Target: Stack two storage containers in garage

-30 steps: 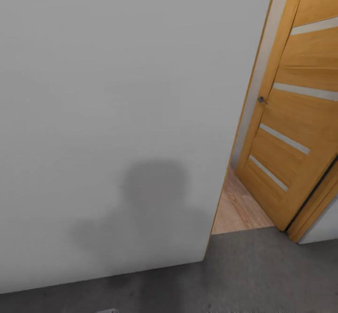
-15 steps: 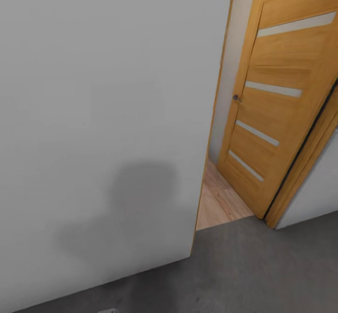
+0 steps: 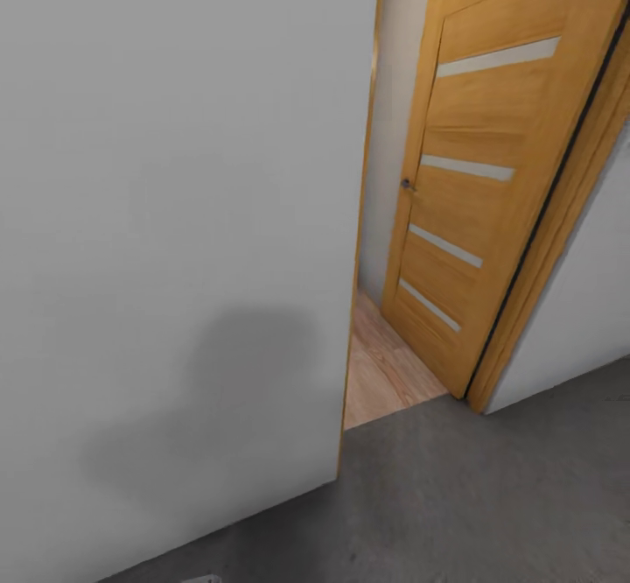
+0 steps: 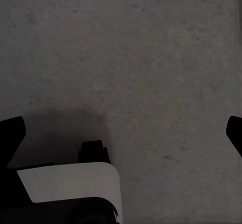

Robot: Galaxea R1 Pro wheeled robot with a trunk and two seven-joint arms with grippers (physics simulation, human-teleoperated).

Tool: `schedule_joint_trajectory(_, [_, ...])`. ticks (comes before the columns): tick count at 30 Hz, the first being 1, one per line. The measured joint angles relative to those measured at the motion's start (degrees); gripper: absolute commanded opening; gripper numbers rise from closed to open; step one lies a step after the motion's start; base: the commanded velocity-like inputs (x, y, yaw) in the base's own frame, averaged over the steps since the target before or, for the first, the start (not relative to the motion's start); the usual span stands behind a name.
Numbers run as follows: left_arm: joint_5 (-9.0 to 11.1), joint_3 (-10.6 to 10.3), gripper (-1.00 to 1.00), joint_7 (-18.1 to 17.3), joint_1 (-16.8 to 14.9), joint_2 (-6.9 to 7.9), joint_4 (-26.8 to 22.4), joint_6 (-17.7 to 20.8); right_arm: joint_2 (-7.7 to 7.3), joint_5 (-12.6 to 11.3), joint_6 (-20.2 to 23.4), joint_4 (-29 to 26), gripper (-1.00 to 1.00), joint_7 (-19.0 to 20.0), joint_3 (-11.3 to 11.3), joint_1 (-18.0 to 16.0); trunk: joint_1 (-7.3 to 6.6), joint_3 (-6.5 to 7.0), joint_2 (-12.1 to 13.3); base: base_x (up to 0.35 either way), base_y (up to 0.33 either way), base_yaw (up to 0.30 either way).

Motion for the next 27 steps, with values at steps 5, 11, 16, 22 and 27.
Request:
schedule_joint_trajectory(5, [0.00,0.01,1.00,0.00,0.00,0.00,0.00,0.00,-0.04,0.00,0.00,0.00,1.00,0.00,0.00,0.01,0.00,0.34,0.00,0.000,0.000,-0.189])
schedule_joint_trajectory(11, [0.00,0.01,1.00,0.00,0.00,0.00,0.00,0.00,-0.04,0.00,0.00,0.00,1.00,0.00,0.00,0.00,0.00,0.75,0.00,0.000,0.000,-0.190])
schedule_joint_trajectory(16, [0.00,-0.01,1.00,0.00,0.00,0.00,0.00,0.00,-0.04,0.00,0.00,0.00,1.00,0.00,0.00,0.00,0.00,1.09,0.00,0.000,0.000,-0.190])
schedule_joint_trajectory(22, [0.00,0.01,1.00,0.00,0.00,0.00,0.00,0.00,-0.04,0.00,0.00,0.00,1.00,0.00,0.00,0.00,0.00,1.50,0.00,0.000,0.000,-0.190])
schedule_joint_trajectory(27, [0.00,0.00,1.00,0.00,0.00,0.00,0.00,0.00,-0.04,0.00,0.00,0.00,1.00,0.00,0.00,0.00,0.00,1.84,0.00,0.000,0.000,-0.190])
